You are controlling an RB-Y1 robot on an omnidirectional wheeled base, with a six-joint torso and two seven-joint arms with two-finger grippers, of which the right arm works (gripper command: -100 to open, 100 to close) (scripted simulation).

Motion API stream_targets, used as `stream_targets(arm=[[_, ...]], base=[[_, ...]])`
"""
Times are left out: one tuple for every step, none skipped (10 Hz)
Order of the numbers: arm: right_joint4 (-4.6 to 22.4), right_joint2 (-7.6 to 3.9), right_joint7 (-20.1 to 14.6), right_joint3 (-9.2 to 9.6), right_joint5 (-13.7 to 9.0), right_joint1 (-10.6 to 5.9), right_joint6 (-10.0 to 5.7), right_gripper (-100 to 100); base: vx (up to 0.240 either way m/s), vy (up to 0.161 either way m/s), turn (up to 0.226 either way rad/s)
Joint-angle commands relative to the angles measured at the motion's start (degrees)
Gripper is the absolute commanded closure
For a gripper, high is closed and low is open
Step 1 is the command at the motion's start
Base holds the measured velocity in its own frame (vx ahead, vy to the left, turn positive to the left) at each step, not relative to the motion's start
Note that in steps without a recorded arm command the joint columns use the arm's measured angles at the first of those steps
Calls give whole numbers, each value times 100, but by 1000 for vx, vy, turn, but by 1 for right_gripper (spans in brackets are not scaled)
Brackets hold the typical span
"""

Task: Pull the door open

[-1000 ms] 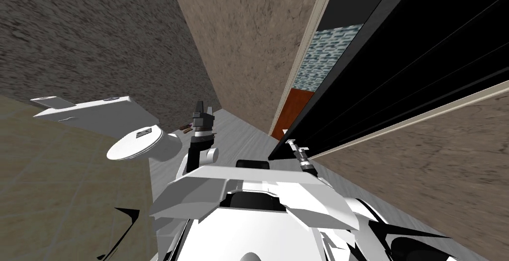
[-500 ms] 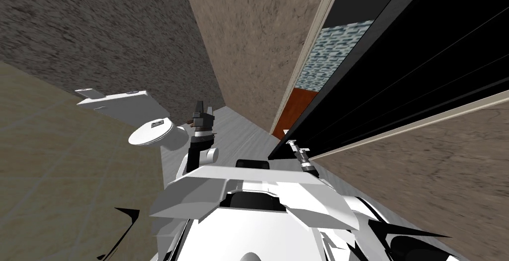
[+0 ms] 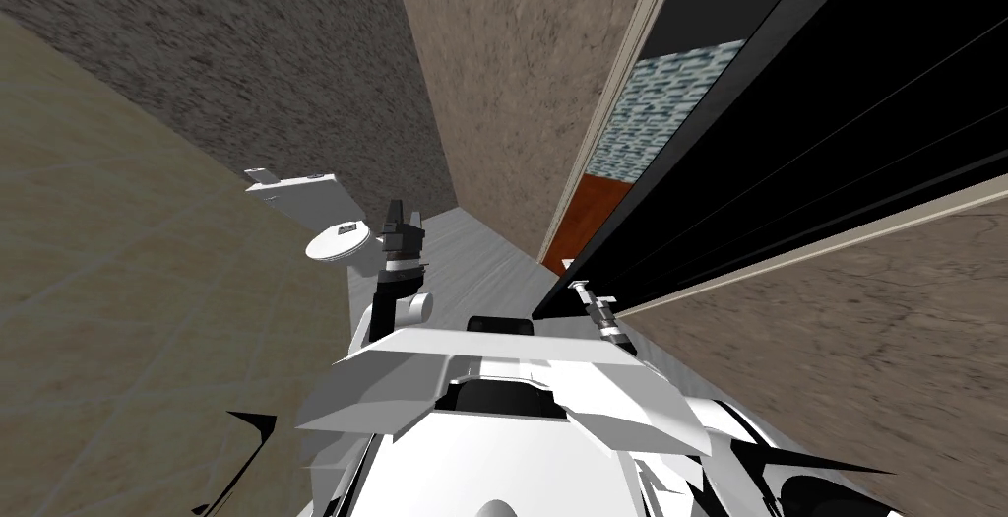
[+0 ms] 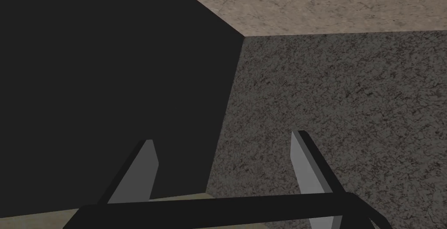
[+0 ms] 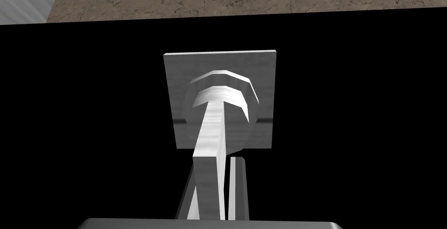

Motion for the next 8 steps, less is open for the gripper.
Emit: stream_targets(arm=[[121,-5,-16,10,22,-17,-140,100],[145,-15,-24,8,29,-3,-183,100],[166,-24,-31,6,35,10,-222,100],[166,-24,-31,6,35,10,-222,100],[203,-39,-43,3,45,31,-287,100],[203,-39,-43,3,45,31,-287,100],[143,-34,-44,3,43,54,-214,100],[167,-25,-41,11,52,29,-215,100]], base=[[-214,-93,194],[-221,-86,177],[-207,-80,145],[-119,-50,29],[-133,-68,130],[-134,-65,102],[-50,-23,17],[-126,-42,122]])
